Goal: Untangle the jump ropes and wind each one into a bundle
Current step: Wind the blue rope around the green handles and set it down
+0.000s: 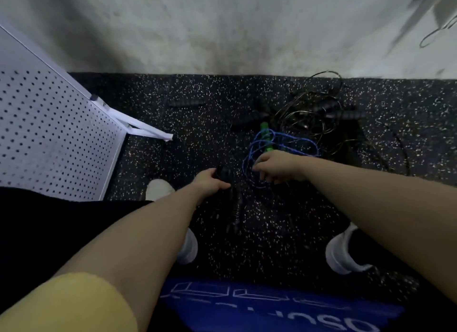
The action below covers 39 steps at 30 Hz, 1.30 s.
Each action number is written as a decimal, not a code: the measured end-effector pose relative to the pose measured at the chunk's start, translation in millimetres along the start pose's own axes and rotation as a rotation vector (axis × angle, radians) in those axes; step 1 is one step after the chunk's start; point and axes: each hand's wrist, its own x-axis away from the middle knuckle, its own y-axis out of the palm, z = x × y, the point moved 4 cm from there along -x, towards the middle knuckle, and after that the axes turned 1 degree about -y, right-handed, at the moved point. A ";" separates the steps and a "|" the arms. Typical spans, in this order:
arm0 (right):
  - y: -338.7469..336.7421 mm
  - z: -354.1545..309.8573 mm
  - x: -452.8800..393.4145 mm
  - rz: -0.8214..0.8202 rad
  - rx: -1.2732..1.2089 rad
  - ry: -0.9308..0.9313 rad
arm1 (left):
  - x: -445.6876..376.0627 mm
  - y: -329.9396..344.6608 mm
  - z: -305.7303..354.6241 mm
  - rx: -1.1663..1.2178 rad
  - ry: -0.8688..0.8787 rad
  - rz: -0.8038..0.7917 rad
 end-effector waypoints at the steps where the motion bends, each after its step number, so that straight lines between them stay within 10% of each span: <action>1: 4.6 6.7 -6.8 -0.017 -0.014 0.013 | -5.3 -0.7 -9.2 0.005 -0.010 0.025; 17: 16.9 38.1 -56.0 -0.008 -0.181 0.105 | -40.7 -13.1 -78.9 -0.292 -0.216 0.169; 22: 11.6 41.9 -54.1 0.026 -0.205 0.087 | -30.4 -14.9 -47.9 -0.396 0.005 0.503; 39: -60.1 63.5 -98.8 0.441 -0.292 0.008 | -129.0 53.8 92.1 -0.088 0.243 0.255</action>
